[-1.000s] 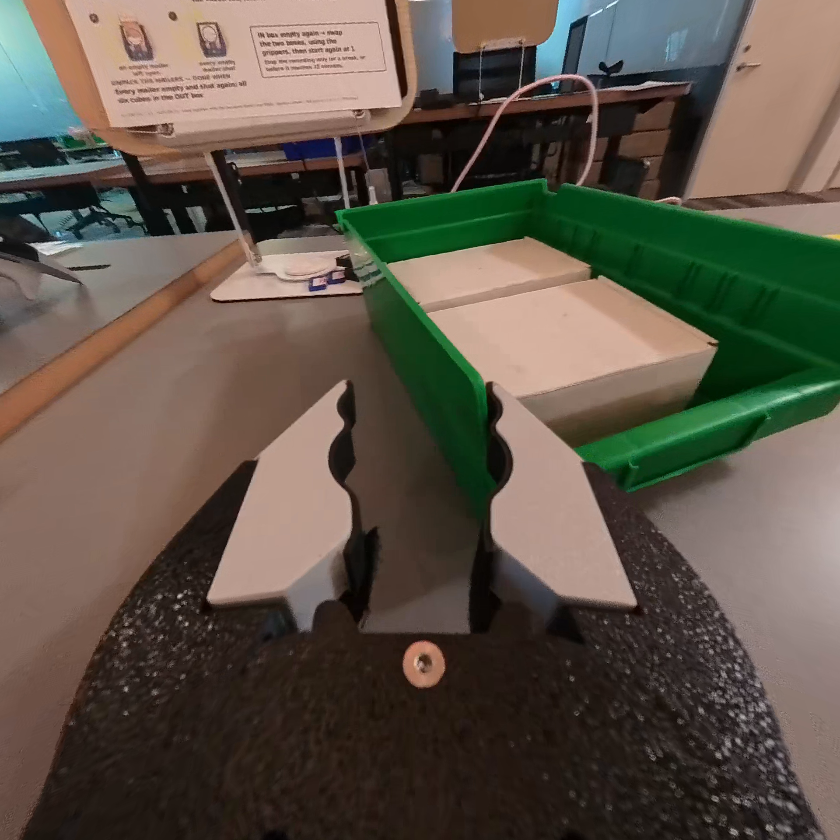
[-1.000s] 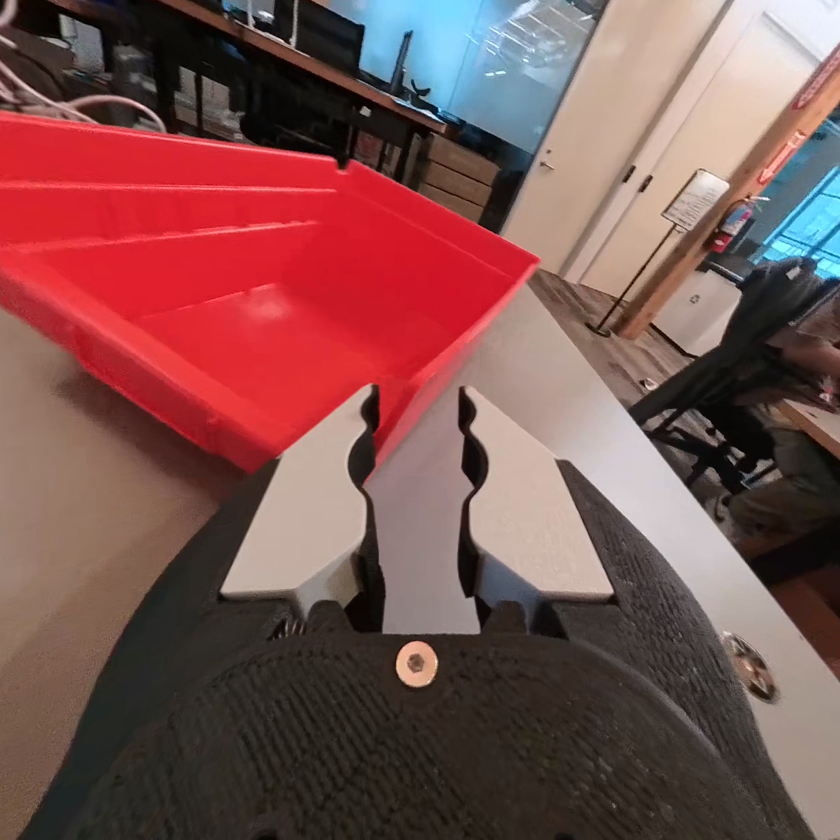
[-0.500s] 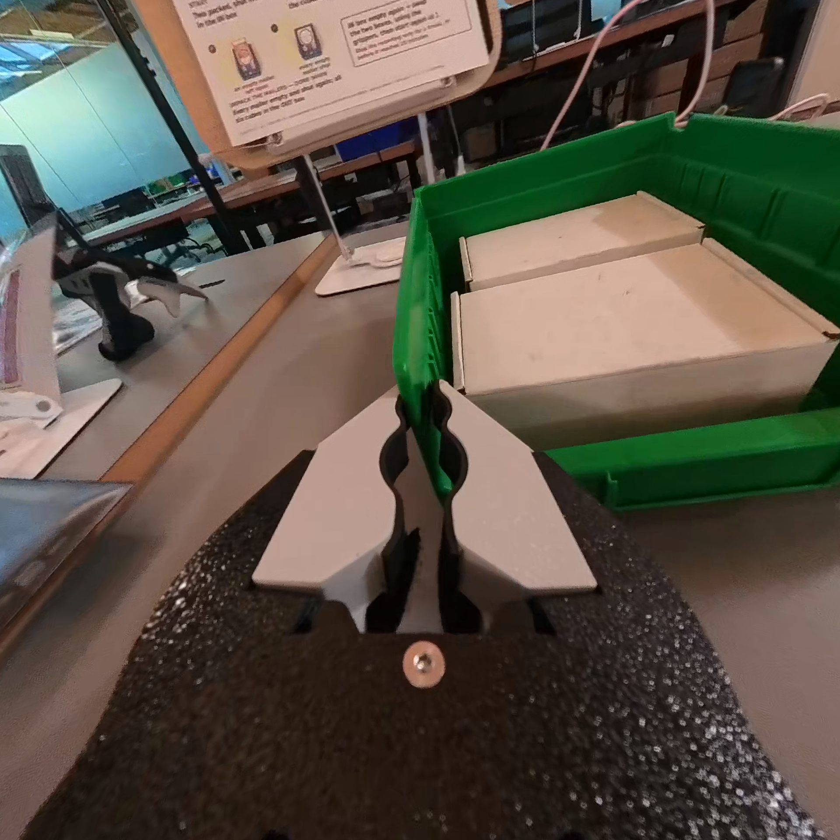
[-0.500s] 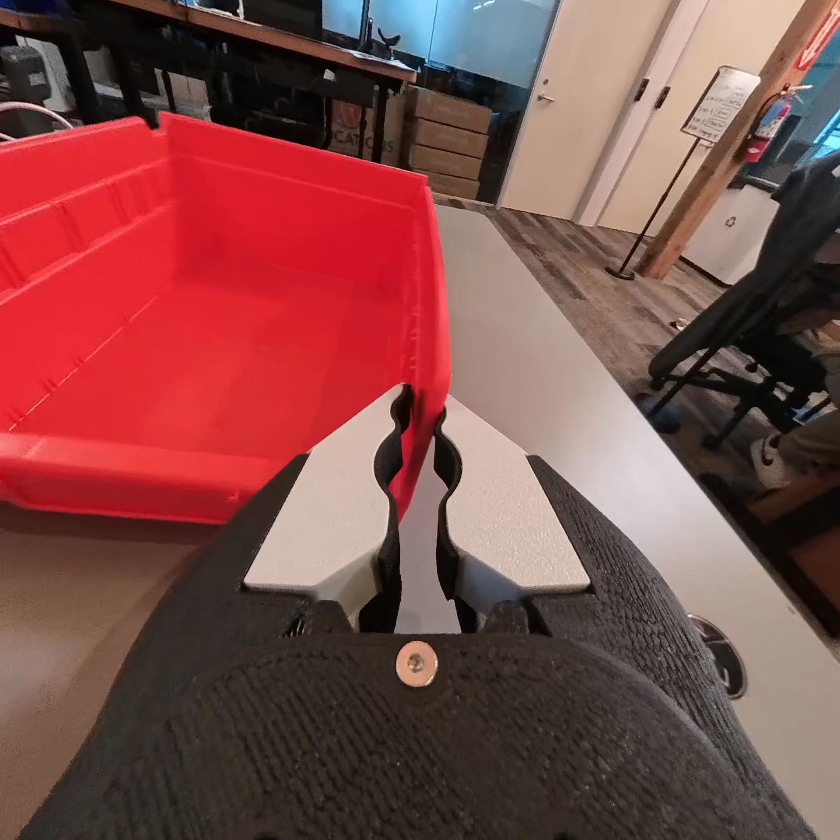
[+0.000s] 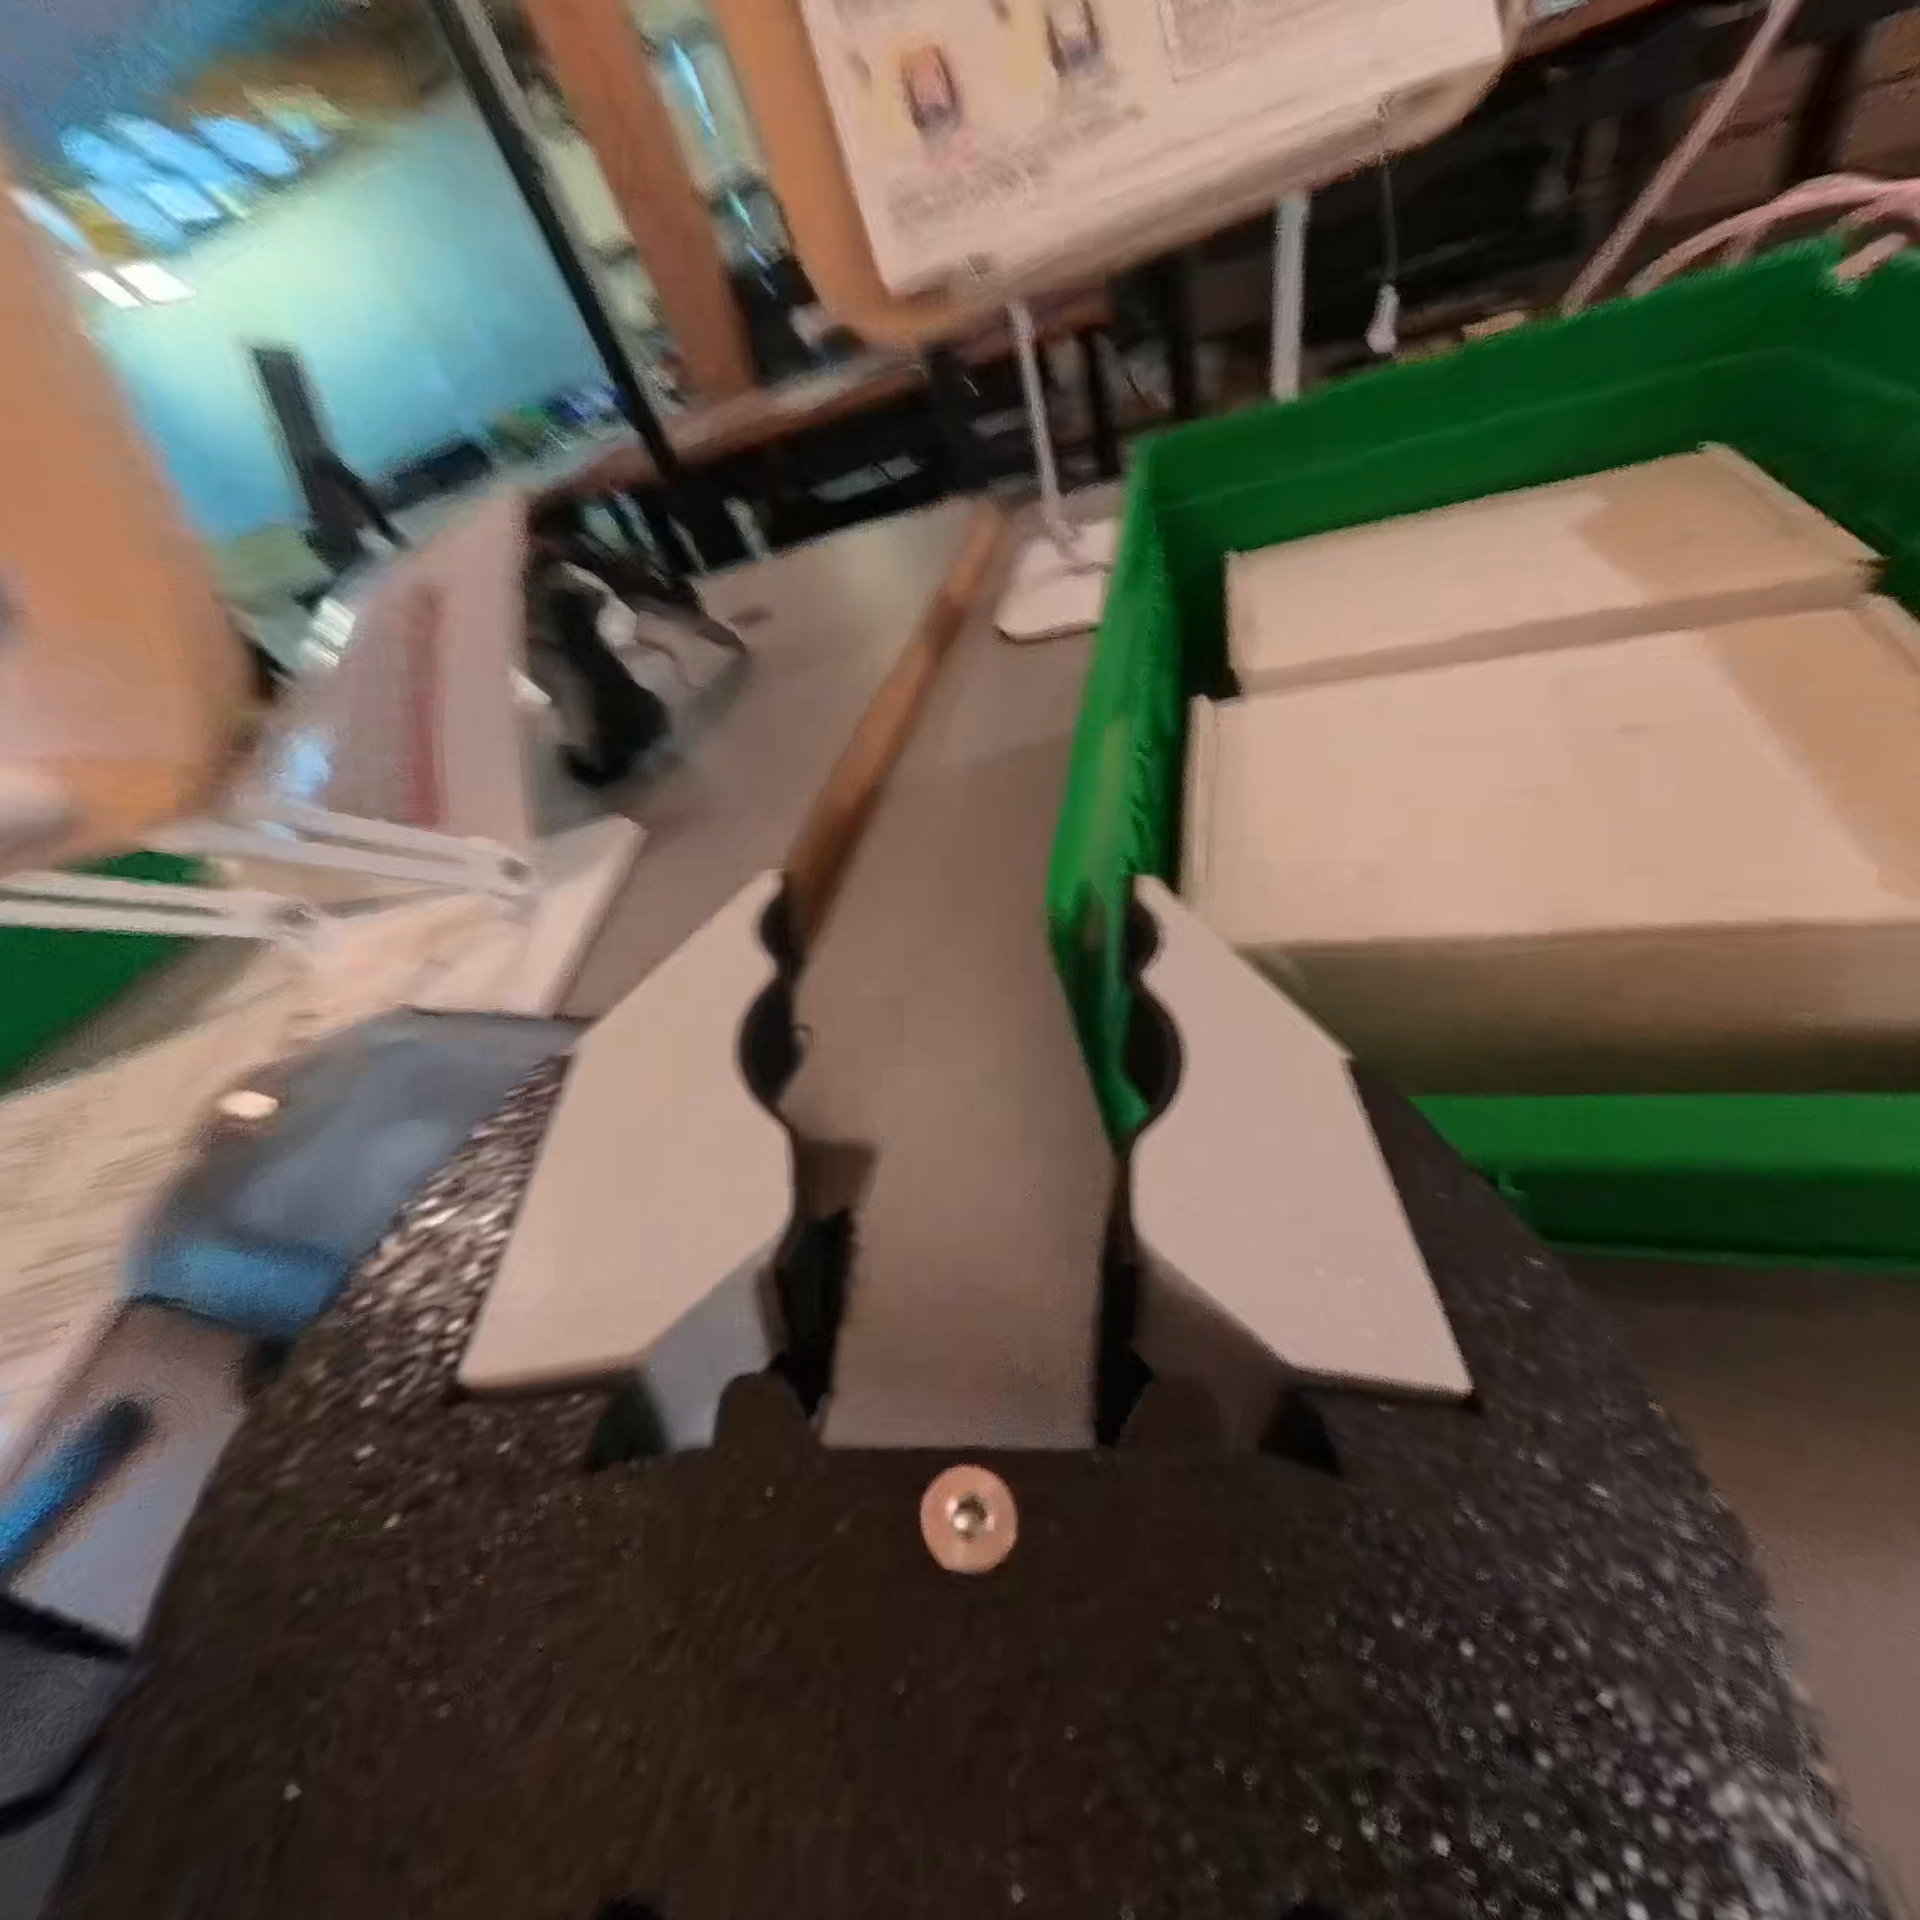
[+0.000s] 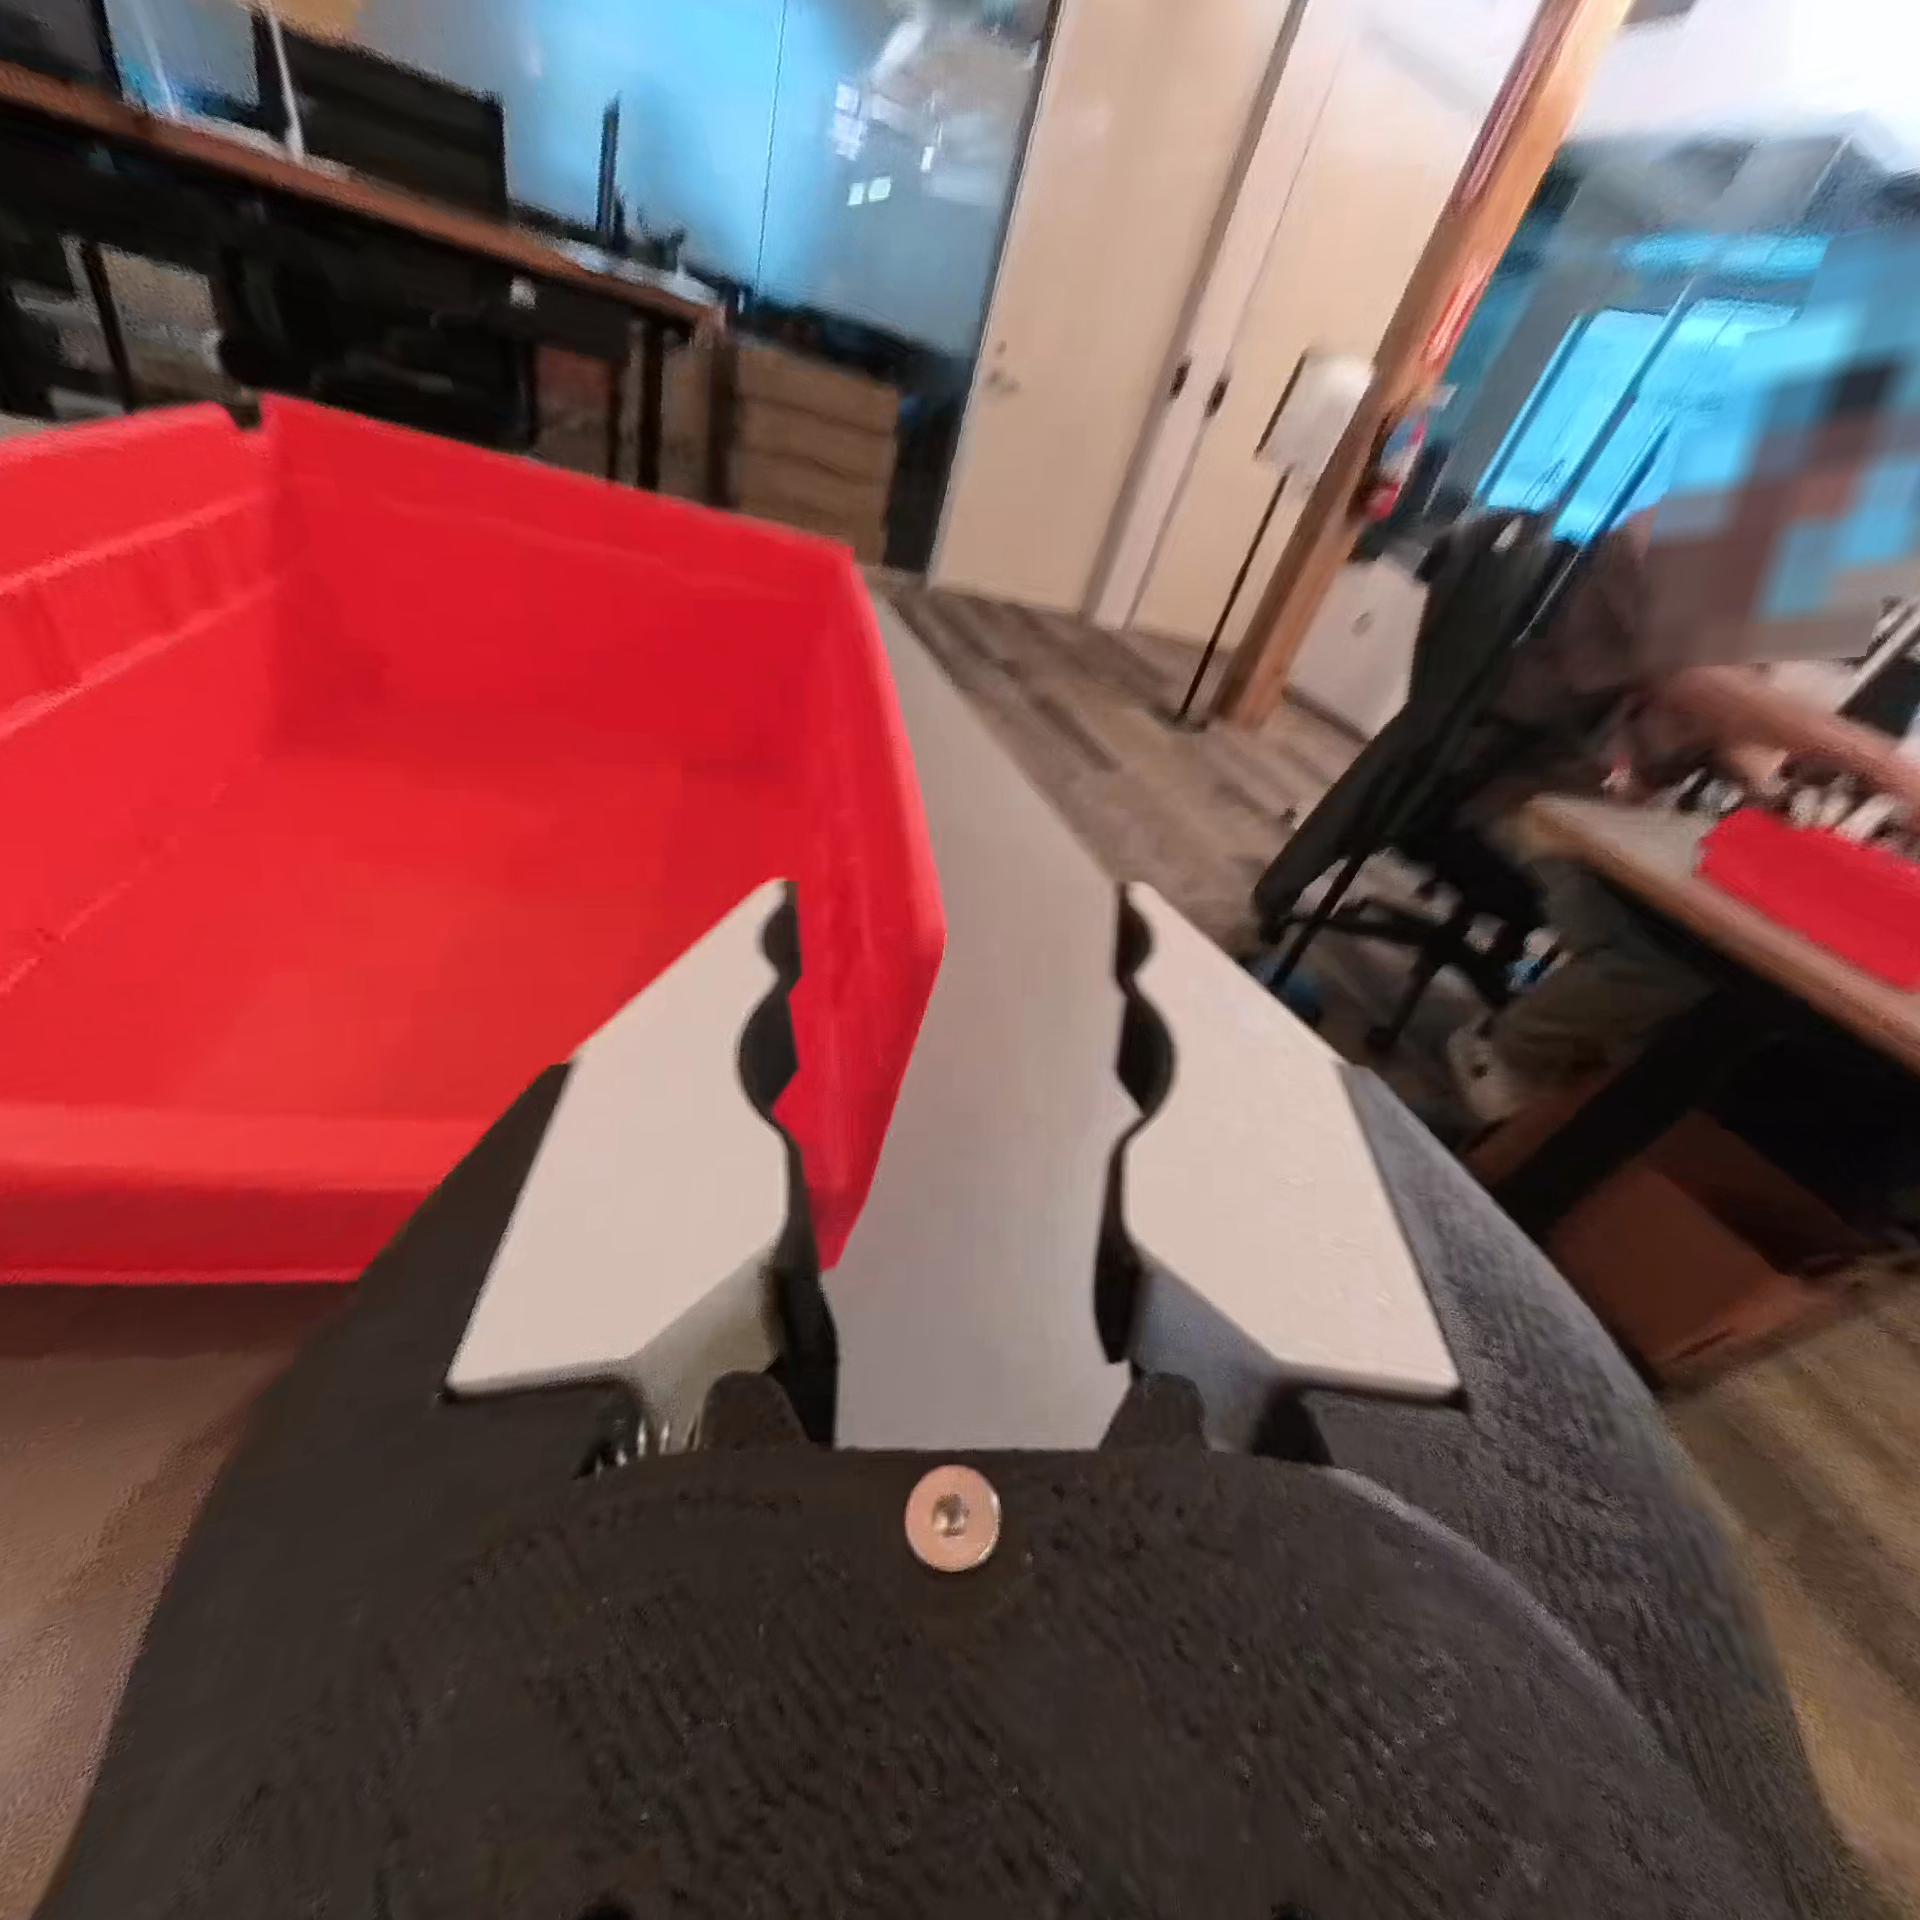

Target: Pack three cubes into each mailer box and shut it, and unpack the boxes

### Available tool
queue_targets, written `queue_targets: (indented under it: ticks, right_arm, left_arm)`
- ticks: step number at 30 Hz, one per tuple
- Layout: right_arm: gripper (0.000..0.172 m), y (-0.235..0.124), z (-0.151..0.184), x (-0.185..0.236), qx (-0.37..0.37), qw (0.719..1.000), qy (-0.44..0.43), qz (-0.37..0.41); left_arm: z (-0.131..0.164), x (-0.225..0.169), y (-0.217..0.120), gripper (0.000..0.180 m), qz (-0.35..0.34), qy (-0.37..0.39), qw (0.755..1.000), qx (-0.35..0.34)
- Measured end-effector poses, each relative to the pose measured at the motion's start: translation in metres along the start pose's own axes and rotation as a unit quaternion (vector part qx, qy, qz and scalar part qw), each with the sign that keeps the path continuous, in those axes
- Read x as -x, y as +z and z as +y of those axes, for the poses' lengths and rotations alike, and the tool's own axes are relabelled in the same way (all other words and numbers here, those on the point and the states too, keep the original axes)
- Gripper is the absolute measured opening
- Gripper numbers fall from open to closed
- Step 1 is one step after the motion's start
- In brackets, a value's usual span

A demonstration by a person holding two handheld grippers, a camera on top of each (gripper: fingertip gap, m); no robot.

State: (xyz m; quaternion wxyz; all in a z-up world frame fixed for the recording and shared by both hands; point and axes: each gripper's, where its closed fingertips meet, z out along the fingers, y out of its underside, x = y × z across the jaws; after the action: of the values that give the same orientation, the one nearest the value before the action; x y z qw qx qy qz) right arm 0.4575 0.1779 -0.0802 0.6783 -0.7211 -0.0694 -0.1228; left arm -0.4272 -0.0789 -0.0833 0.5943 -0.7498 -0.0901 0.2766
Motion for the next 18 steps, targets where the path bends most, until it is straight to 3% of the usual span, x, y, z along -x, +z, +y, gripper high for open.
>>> queue_targets:
  ticks: [2, 4, 7, 9, 13, 18]
  right_arm:
    - [0.082, -0.014, -0.03, -0.003, -0.053, 0.998, -0.021, 0.011]
    - [0.086, -0.03, -0.066, 0.003, -0.115, 0.993, -0.028, 0.002]
    - [0.086, -0.053, -0.119, 0.041, -0.198, 0.978, -0.003, -0.062]
    - [0.085, -0.068, -0.151, 0.062, -0.248, 0.966, 0.037, -0.07]
    - [0.085, -0.088, -0.198, 0.139, -0.31, 0.928, 0.088, -0.187]
    - [0.085, -0.087, -0.201, 0.254, -0.291, 0.893, 0.072, -0.335]
  left_arm:
    - [-0.031, -0.001, -0.011, 0.087, 0.015, 0.02, 0.998, -0.057]
    - [-0.063, -0.029, -0.02, 0.095, 0.115, 0.045, 0.987, -0.104]
    - [-0.082, -0.081, -0.02, 0.099, 0.272, 0.15, 0.948, -0.07]
    - [-0.082, -0.105, -0.01, 0.102, 0.337, 0.216, 0.916, -0.022]
    - [-0.062, -0.14, 0.009, 0.106, 0.447, 0.32, 0.831, 0.092]
    - [-0.025, -0.16, 0.014, 0.117, 0.517, 0.407, 0.73, 0.184]
